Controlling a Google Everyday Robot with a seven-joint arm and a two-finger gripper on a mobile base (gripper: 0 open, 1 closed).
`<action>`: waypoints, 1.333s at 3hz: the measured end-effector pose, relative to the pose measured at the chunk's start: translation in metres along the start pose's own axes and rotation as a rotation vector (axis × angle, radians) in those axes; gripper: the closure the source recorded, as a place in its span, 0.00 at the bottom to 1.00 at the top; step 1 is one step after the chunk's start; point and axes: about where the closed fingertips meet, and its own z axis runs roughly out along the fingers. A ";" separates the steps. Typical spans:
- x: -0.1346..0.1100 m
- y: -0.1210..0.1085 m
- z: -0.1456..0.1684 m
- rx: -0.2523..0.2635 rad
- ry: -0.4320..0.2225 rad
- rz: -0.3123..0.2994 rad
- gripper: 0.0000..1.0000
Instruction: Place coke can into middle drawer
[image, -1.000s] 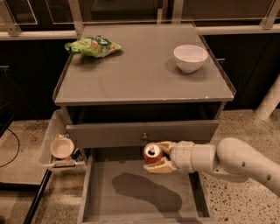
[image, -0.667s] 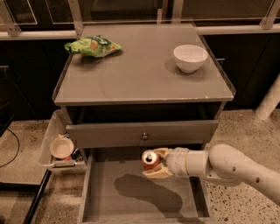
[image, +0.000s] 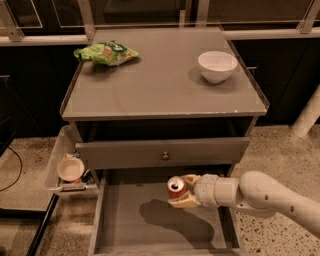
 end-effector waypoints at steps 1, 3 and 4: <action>0.014 0.005 0.014 0.034 0.002 0.025 1.00; 0.057 0.015 0.066 0.121 -0.030 0.040 1.00; 0.084 0.021 0.084 0.148 -0.036 0.034 1.00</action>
Offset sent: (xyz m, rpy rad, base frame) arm 0.0128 0.0282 -0.1032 0.0324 -0.0440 -0.1600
